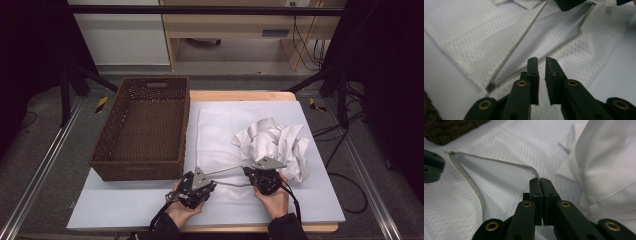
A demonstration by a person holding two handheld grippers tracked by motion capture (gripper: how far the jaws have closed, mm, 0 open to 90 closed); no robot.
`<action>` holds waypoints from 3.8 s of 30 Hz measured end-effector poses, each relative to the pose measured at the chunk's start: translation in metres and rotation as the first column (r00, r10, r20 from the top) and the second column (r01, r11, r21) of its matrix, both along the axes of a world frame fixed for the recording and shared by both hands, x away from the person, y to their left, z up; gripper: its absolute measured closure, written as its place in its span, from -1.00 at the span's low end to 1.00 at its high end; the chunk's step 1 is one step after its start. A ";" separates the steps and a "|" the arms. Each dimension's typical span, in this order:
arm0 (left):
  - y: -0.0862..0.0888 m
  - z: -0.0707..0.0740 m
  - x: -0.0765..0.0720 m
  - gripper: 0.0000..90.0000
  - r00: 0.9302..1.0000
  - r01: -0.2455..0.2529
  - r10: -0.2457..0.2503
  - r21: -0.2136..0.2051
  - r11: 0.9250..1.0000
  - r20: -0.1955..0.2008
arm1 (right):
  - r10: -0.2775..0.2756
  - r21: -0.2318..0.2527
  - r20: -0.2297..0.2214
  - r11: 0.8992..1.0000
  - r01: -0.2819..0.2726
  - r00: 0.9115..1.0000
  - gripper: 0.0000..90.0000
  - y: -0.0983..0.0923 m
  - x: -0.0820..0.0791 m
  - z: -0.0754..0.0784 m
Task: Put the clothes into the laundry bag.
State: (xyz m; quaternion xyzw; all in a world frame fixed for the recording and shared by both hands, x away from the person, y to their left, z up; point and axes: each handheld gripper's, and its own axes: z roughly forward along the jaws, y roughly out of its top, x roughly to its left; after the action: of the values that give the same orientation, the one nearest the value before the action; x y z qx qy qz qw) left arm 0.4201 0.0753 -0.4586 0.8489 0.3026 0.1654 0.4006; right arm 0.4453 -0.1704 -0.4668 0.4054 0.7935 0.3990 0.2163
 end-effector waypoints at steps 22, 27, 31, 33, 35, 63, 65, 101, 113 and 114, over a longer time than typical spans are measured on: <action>-0.040 0.010 0.055 0.97 0.999 0.033 -0.033 0.002 0.999 -0.017 | 0.030 0.074 0.078 0.997 -0.036 0.997 0.92 -0.011 -0.005 0.018; -0.035 0.014 0.051 0.98 0.999 0.036 -0.037 -0.029 0.999 -0.026 | 0.011 0.127 0.114 0.992 -0.026 0.993 0.54 -0.021 -0.011 0.030; -0.031 0.015 0.045 0.98 0.999 0.039 -0.040 -0.037 0.999 -0.028 | -0.088 0.136 0.188 0.989 0.063 0.978 0.24 -0.045 -0.023 0.053; -0.030 0.016 0.042 0.98 0.999 0.043 -0.044 -0.039 0.998 -0.031 | -0.172 0.127 0.231 0.981 0.146 0.958 0.04 -0.061 -0.029 0.062; -0.030 0.015 0.040 0.98 0.998 0.041 -0.043 -0.048 0.998 -0.037 | -0.272 0.120 0.245 0.961 0.249 0.931 -0.15 -0.081 -0.035 0.066; -0.041 0.028 0.050 0.98 0.993 0.017 -0.032 -0.129 0.992 -0.115 | 0.165 0.065 0.240 0.981 -0.185 0.957 0.89 -0.041 -0.050 0.056; -0.041 0.029 0.052 0.98 0.991 0.013 -0.031 -0.139 0.990 -0.128 | 0.206 0.046 0.210 0.974 -0.220 0.956 0.90 -0.029 -0.050 0.048; -0.028 0.032 0.046 0.98 0.993 0.031 -0.050 -0.174 0.984 -0.107 | 0.060 0.094 0.086 0.993 -0.068 0.995 -0.21 -0.025 -0.020 0.009; -0.031 0.042 0.047 0.98 0.994 0.018 -0.036 -0.169 0.985 -0.103 | 0.253 0.028 0.058 0.967 -0.255 0.966 0.86 0.009 -0.027 0.005; -0.033 0.043 0.045 0.98 0.995 0.026 -0.042 -0.165 0.986 -0.096 | 0.245 0.018 0.042 0.969 -0.246 0.969 0.86 0.012 -0.024 0.003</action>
State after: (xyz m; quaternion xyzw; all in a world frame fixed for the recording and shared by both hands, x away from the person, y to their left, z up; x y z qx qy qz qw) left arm 0.4655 0.0428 -0.4151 0.8254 0.3200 0.0909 0.4561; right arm 0.4217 -0.1583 -0.4639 0.2987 0.8283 0.4400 0.1762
